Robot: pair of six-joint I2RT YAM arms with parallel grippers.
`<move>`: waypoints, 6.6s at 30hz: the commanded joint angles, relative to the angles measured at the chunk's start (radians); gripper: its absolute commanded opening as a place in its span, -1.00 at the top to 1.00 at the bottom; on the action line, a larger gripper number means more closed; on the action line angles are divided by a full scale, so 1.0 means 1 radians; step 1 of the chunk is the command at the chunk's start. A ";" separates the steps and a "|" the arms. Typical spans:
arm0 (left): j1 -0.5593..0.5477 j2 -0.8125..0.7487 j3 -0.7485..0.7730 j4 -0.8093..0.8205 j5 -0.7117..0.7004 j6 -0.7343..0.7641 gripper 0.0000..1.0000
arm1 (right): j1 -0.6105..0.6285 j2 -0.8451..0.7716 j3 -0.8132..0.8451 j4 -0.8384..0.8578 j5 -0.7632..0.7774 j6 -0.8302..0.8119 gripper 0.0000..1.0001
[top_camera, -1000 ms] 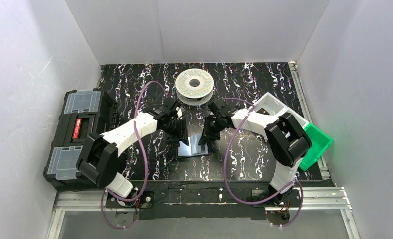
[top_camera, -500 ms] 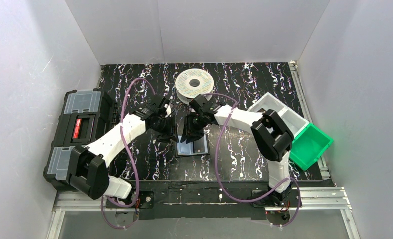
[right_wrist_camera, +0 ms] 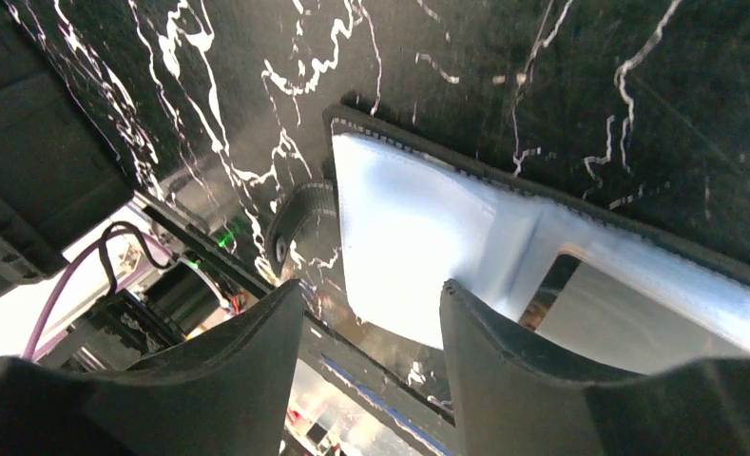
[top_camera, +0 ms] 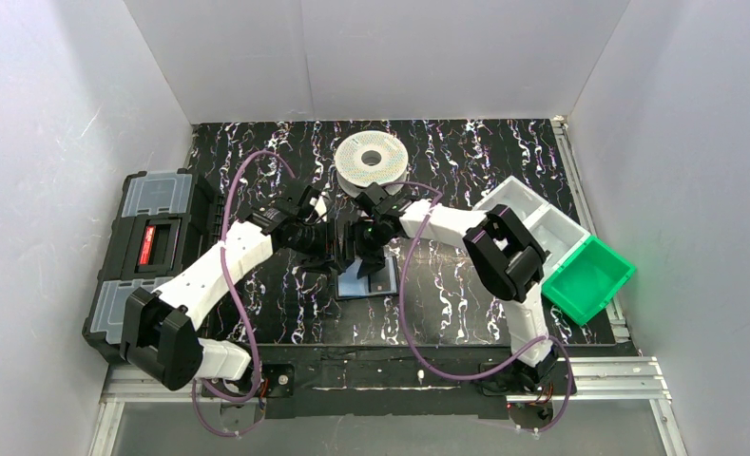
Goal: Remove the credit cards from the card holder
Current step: Remove the credit card from the card holder, then place the credit card in the storage box.
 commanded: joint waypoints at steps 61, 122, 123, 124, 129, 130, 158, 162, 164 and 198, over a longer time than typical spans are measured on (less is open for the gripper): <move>0.031 0.393 -0.230 0.714 0.382 -0.282 0.65 | -0.109 -0.119 -0.248 -0.083 0.134 -0.064 0.97; 0.153 0.097 -0.130 0.189 0.151 -0.009 1.00 | -0.133 -0.202 -0.186 -0.121 0.123 -0.083 0.91; 0.153 0.093 -0.122 0.175 0.136 -0.006 1.00 | -0.134 -0.213 -0.180 -0.122 0.122 -0.082 0.86; 0.155 0.086 -0.114 0.165 0.128 -0.003 1.00 | -0.134 -0.228 -0.174 -0.124 0.120 -0.086 0.78; 0.167 0.045 -0.086 0.173 0.201 -0.029 1.00 | -0.136 -0.321 -0.149 -0.119 0.100 -0.088 0.08; 0.172 0.035 -0.079 0.186 0.230 -0.042 1.00 | -0.138 -0.345 -0.148 -0.112 0.095 -0.087 -0.07; 0.241 0.011 -0.070 0.871 0.730 -0.588 1.00 | -0.275 -0.674 -0.372 0.511 -0.289 0.258 0.10; 0.233 0.023 -0.060 0.840 0.742 -0.559 1.00 | -0.276 -0.677 -0.370 0.507 -0.293 0.257 0.45; 0.220 0.032 -0.049 0.813 0.746 -0.535 1.00 | -0.275 -0.680 -0.370 0.488 -0.291 0.247 0.71; 0.196 0.054 0.090 0.194 0.469 -0.048 -0.86 | -0.906 -0.782 -0.455 -0.062 0.134 -0.008 0.97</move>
